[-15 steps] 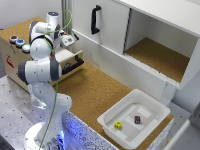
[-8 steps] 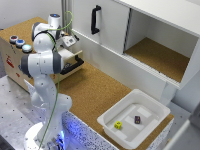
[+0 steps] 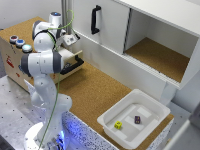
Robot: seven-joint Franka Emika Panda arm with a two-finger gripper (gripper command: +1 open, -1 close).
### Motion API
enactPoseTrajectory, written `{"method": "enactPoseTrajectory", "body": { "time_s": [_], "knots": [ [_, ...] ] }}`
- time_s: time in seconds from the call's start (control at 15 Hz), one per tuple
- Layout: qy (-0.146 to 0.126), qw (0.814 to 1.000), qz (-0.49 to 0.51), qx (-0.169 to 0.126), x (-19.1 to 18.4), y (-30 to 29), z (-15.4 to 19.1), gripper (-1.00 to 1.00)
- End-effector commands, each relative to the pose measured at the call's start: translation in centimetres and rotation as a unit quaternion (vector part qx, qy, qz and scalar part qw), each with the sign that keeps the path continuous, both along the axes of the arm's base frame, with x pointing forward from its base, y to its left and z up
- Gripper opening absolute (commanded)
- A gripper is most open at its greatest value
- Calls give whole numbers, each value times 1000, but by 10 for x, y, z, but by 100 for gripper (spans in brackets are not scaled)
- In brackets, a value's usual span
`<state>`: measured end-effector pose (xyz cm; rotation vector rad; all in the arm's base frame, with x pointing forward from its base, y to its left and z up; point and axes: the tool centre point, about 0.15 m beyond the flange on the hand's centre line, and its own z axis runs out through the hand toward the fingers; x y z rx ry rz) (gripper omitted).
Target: Move to the drawer and store the pink object
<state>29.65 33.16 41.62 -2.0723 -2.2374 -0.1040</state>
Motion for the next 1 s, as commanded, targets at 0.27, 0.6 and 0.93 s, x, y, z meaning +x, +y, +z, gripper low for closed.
{"method": "enactPoseTrajectory", "body": {
  "time_s": [0.27,0.6,0.93],
  "knots": [
    [-28,999,-26,-7,-60,-3,105,100],
    [-16,999,-35,0,-70,4,102,100],
    [-18,1000,-20,9,-91,30,113,100]
  ]
}}
